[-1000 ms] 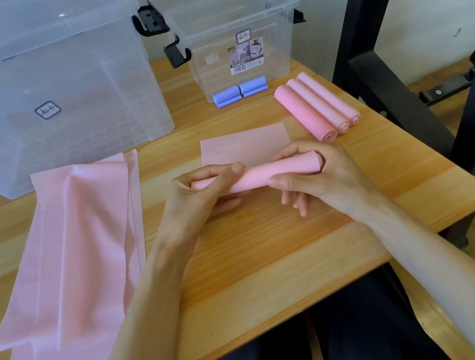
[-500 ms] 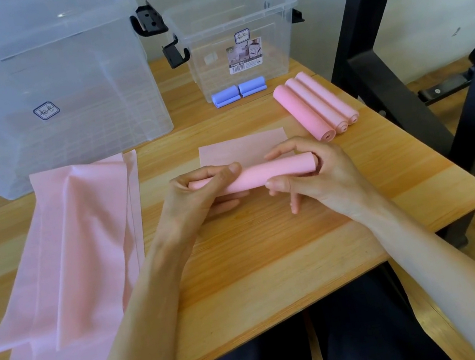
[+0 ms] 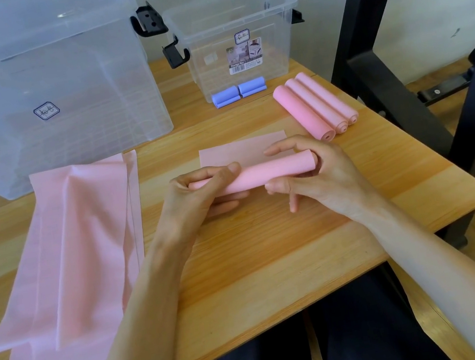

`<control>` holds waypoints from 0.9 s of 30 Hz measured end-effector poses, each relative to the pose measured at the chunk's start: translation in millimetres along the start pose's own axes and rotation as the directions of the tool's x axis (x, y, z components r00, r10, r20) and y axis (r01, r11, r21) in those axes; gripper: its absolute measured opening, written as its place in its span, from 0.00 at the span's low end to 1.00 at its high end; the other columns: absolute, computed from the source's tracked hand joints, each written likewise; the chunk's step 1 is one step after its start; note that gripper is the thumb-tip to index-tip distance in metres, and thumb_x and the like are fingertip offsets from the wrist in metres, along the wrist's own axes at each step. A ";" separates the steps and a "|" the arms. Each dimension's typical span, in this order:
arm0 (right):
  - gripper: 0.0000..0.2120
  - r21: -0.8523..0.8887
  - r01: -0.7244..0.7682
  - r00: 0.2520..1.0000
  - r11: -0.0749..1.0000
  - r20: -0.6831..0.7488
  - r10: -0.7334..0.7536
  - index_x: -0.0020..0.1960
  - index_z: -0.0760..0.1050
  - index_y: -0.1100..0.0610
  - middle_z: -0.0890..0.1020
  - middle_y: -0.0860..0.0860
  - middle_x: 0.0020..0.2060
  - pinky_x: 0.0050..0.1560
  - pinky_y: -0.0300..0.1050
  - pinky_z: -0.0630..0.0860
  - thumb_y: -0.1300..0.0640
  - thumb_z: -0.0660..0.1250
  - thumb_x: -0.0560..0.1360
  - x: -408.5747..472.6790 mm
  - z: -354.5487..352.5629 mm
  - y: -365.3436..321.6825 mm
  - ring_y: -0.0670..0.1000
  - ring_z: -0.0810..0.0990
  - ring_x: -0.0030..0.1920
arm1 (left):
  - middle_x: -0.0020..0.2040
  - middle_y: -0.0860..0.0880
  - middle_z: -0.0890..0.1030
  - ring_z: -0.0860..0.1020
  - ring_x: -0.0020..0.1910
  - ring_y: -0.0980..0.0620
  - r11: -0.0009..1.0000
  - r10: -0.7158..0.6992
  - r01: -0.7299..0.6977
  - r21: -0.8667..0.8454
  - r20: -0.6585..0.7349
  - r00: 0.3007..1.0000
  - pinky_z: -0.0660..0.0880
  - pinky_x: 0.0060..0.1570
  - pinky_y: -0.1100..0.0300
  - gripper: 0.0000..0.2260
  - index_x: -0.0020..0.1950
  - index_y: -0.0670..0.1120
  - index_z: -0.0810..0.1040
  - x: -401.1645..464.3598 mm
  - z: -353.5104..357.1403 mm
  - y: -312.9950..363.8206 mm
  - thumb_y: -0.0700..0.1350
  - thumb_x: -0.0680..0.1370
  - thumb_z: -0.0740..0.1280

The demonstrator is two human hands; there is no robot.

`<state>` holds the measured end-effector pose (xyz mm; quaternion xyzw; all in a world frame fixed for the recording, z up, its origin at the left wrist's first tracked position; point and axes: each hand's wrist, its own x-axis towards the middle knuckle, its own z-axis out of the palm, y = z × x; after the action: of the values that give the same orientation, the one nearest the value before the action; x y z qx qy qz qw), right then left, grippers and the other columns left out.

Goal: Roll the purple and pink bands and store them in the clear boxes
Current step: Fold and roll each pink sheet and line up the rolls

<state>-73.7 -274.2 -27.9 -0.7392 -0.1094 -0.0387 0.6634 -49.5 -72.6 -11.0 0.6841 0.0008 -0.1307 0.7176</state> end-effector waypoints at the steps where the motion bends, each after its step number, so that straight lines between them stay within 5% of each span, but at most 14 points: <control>1: 0.16 0.015 0.006 1.000 1.000 0.009 -0.006 0.55 0.79 0.60 0.86 0.54 0.41 0.29 0.41 0.79 0.63 0.76 0.69 -0.2 0.3 -0.2 0.48 0.84 0.32 | 0.47 0.50 0.87 0.86 0.43 0.51 1.000 0.002 -0.002 -0.001 0.006 1.000 0.81 0.40 0.63 0.12 0.45 0.45 0.85 0.1 -0.1 0.1 0.51 0.67 0.74; 7: 0.12 0.071 -0.041 0.999 0.997 -0.011 0.042 0.49 0.80 0.66 0.82 0.59 0.30 0.23 0.42 0.76 0.58 0.74 0.71 0.9 -1.0 0.8 0.48 0.80 0.24 | 0.46 0.52 0.86 0.82 0.45 0.57 0.992 0.114 -0.115 0.048 0.027 0.993 0.77 0.47 0.66 0.11 0.42 0.51 0.87 0.2 -2.1 -0.1 0.52 0.62 0.77; 15: 0.18 0.019 0.013 1.000 1.000 0.003 -0.013 0.55 0.79 0.61 0.86 0.50 0.45 0.28 0.43 0.79 0.61 0.77 0.67 0.2 0.3 1.3 0.50 0.85 0.36 | 0.46 0.48 0.87 0.85 0.46 0.51 1.000 0.018 -0.018 -0.009 -0.006 1.000 0.81 0.40 0.62 0.10 0.43 0.46 0.87 1.9 -1.8 -1.4 0.50 0.66 0.75; 21: 0.09 0.070 -0.038 0.999 0.997 0.004 0.038 0.49 0.80 0.63 0.83 0.57 0.30 0.24 0.41 0.76 0.61 0.73 0.71 0.1 0.0 -1.4 0.47 0.80 0.25 | 0.49 0.51 0.86 0.83 0.49 0.55 0.991 0.127 -0.128 0.032 0.016 0.992 0.79 0.52 0.61 0.11 0.42 0.52 0.87 0.1 -2.2 0.4 0.53 0.62 0.77; 27: 0.15 0.017 -0.033 0.999 0.999 -0.003 0.033 0.55 0.79 0.58 0.86 0.55 0.38 0.32 0.46 0.79 0.58 0.75 0.69 -0.1 -0.5 -0.9 0.48 0.81 0.27 | 0.48 0.50 0.87 0.84 0.47 0.54 0.995 0.095 -0.095 0.017 -0.011 0.995 0.81 0.46 0.63 0.07 0.41 0.49 0.87 1.4 -1.6 -0.6 0.48 0.65 0.76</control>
<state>-73.9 -274.6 -27.0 -0.7354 -0.0965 -0.0282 0.6702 -48.0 -71.4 -11.9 0.6900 -0.0287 -0.0927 0.7173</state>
